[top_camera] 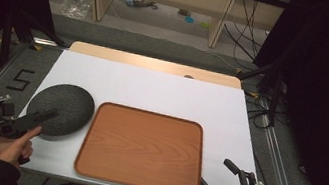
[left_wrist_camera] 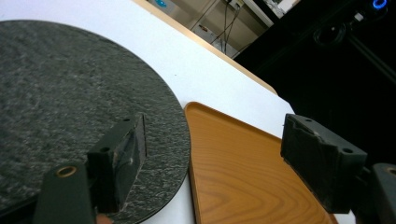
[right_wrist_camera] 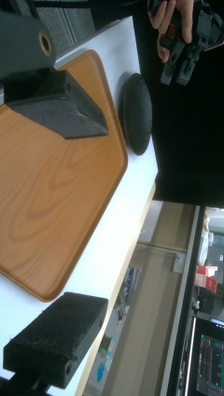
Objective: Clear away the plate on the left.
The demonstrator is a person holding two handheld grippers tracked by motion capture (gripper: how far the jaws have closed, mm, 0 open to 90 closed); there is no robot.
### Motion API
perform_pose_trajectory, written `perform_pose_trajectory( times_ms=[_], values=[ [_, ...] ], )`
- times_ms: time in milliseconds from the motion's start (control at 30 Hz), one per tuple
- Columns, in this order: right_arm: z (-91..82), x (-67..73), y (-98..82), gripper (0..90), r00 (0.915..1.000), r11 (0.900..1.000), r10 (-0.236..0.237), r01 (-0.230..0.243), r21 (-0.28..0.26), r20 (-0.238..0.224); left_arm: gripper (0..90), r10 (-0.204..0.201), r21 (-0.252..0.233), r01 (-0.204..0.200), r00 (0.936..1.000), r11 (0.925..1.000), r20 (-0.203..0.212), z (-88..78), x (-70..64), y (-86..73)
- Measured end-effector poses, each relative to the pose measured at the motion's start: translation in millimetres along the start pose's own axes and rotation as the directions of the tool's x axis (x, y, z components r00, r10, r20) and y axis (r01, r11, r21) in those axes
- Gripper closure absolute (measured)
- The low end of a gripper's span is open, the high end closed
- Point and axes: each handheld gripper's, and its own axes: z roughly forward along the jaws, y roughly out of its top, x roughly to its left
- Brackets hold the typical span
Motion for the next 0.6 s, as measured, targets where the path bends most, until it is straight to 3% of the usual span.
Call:
perform_pose_trajectory(
  times_ms=[167, 267, 333, 433, 533, 567, 600],
  values=[
    [0.1, -0.1, 0.2, 15.8, 1.0, 1.0, 0.0, 0.0, -0.004, -0.001, 22.3, -0.089, -0.009, 0.089, 0.9959, 0.996, -0.014, -1.9, 11.9, 2.5],
    [0.0, -0.1, -0.1, 15.8, 1.0, 1.0, 0.001, -0.001, 0.001, -0.001, 22.5, -0.117, -0.008, 0.117, 0.9917, 0.9931, -0.054, -3.1, 17.5, 3.3],
    [-0.4, 1.4, 0.4, 15.9, 0.9998, 1.0, 0.017, -0.017, 0.011, -0.011, 23.0, -0.144, -0.01, 0.144, 0.9869, 0.9895, -0.072, -4.1, 21.5, 3.5],
    [-0.1, 0.0, 0.0, 15.8, 1.0, 1.0, -0.001, 0.001, 0.0, -0.003, 22.9, -0.166, -0.001, 0.167, 0.9804, 0.9859, -0.105, -6.3, 28.1, 4.0],
    [-0.3, 1.2, 0.5, 15.9, 0.9998, 1.0, 0.015, -0.015, 0.006, -0.016, 24.4, -0.232, -0.022, 0.231, 0.9671, 0.9727, -0.104, -6.0, 32.5, 3.8],
    [-0.3, 1.5, 0.3, 15.9, 0.9998, 1.0, 0.017, -0.017, 0.007, -0.013, 24.0, -0.232, -0.02, 0.231, 0.9686, 0.9727, -0.089, -6.4, 36.2, 3.7],
    [-0.3, 1.5, 0.1, 15.8, 0.9998, 1.0, 0.017, -0.016, 0.011, -0.014, 22.9, -0.231, -0.007, 0.232, 0.9649, 0.9727, -0.125, -6.9, 38.0, 4.6]
  ],
)
